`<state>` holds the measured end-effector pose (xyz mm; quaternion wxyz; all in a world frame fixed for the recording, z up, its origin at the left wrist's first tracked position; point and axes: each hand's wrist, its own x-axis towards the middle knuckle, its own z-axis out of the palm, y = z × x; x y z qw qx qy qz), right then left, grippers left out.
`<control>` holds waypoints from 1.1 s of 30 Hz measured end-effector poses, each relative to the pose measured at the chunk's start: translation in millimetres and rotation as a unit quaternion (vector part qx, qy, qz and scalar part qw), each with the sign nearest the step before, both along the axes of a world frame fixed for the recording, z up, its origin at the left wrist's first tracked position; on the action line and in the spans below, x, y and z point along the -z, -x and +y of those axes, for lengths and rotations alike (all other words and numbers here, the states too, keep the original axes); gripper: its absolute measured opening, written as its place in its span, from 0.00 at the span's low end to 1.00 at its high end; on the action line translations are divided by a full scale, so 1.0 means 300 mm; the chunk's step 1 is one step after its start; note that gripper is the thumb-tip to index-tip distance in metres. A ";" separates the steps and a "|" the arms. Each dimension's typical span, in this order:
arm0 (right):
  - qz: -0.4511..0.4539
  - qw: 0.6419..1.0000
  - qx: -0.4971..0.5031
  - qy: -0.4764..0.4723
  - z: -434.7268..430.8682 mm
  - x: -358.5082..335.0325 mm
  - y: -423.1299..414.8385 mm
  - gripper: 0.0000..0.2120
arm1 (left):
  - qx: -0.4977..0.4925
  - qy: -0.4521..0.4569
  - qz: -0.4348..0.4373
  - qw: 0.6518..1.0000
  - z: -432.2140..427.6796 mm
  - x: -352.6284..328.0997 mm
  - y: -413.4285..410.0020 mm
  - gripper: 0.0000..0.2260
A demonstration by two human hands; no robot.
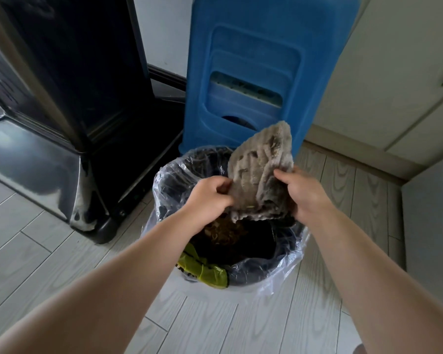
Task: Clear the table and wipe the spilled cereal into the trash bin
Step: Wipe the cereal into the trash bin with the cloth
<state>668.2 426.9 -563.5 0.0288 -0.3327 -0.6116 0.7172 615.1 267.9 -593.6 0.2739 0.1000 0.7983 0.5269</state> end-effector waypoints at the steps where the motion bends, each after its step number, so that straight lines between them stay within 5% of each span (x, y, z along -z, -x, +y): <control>1: 0.007 1.000 0.014 -0.003 0.012 0.003 0.002 0.07 | -0.003 -0.001 -0.012 1.000 -0.004 0.001 0.003 0.12; 7: 0.020 1.000 0.006 -0.001 -0.008 0.008 0.010 0.10 | -0.012 -0.015 -0.018 1.000 0.007 -0.013 -0.015 0.08; 11: 0.043 0.997 0.018 0.067 -0.052 -0.001 0.013 0.15 | 0.005 -0.015 -0.031 0.999 0.034 0.007 -0.040 0.22; 14: 0.015 0.995 0.047 0.085 -0.054 -0.007 0.021 0.14 | 0.016 -0.058 -0.057 0.997 0.026 0.022 -0.031 0.12; 20: -0.047 0.993 0.106 0.027 -0.043 -0.018 0.023 0.07 | 0.035 0.029 0.036 0.998 0.001 0.047 -0.016 0.14; 24: -0.061 0.990 0.124 0.001 -0.033 -0.014 0.024 0.05 | -0.012 0.032 0.012 0.999 -0.002 0.056 -0.007 0.03; 28: -0.074 0.990 0.120 0.006 -0.049 -0.009 0.027 0.05 | -0.080 -0.067 -0.100 0.989 0.008 0.039 0.000 0.20; 31: -0.065 0.990 0.106 0.059 -0.079 -0.005 0.027 0.11 | -0.044 -0.144 -0.168 0.974 0.013 0.038 -0.017 0.38; 33: -0.052 0.989 0.101 0.099 -0.099 -0.008 0.026 0.13 | -0.034 -0.174 -0.174 0.969 0.023 0.047 -0.026 0.40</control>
